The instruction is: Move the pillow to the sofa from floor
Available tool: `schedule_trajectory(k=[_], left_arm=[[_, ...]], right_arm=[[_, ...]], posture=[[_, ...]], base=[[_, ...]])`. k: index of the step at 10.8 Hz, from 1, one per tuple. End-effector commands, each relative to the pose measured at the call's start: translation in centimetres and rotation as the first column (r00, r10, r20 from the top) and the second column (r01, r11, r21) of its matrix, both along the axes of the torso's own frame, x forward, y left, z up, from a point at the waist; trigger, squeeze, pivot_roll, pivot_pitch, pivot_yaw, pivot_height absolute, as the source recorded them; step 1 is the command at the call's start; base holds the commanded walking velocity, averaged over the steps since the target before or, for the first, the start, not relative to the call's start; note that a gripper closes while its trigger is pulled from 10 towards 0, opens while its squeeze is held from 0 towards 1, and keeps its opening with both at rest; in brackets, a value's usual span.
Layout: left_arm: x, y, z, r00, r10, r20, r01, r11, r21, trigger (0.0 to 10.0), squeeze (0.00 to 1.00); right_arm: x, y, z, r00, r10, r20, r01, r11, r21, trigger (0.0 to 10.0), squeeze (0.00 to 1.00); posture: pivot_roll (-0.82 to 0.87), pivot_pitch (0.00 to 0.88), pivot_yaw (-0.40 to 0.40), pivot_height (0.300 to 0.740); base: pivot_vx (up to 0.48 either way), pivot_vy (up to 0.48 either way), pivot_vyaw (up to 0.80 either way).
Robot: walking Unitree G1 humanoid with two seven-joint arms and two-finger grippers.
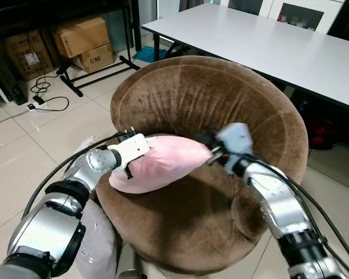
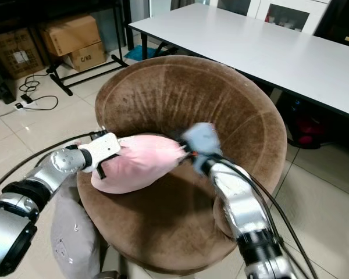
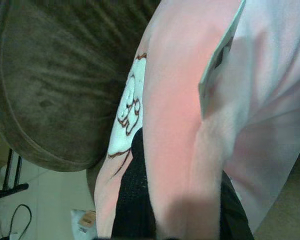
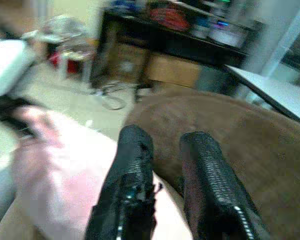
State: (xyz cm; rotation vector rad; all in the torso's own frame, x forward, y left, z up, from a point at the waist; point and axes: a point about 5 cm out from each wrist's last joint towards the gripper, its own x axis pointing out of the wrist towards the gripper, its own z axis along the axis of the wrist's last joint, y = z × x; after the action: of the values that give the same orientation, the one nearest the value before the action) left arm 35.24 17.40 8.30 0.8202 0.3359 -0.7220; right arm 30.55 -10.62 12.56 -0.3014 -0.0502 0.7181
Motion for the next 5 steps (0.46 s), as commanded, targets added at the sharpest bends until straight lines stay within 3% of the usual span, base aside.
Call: schedule_trajectory(k=[1,2,4,5], left_arm=[[0.0,-0.2,0.1,1.0,-0.007,0.014,0.007,1.0,-0.01,0.0,0.0],[0.0,-0.4,0.0,1.0,-0.011,0.017,0.012,1.0,-0.014,0.0,0.0],[-0.3,-0.8,-0.2,0.999,-0.036,0.021,0.036,0.999,-0.018,0.0,0.0],[-0.5,-1.0,-0.4,0.999,-0.048,0.015,0.049,0.999,-0.02,0.0,0.0]], right_arm=[[0.1,0.8,-0.5,0.997,0.08,0.002,-0.079,0.992,-0.094,10.0,1.0],[0.3,1.5,-1.1,0.99,0.141,-0.009,-0.14,0.975,-0.172,10.0,1.0],[1.4,3.4,-3.4,0.978,0.203,-0.045,-0.203,0.883,-0.424,10.0,1.0],[1.9,4.1,-3.6,0.974,0.222,-0.035,-0.211,0.852,-0.479,10.0,1.0]], posture=[[-0.05,0.0,-0.013,0.74],[-0.05,0.0,-0.014,0.74],[-0.04,0.0,-0.023,0.74],[-0.03,0.0,-0.027,0.74]], base=[[0.0,0.0,0.0],[0.0,0.0,0.0],[0.0,0.0,0.0],[0.0,0.0,0.0]])
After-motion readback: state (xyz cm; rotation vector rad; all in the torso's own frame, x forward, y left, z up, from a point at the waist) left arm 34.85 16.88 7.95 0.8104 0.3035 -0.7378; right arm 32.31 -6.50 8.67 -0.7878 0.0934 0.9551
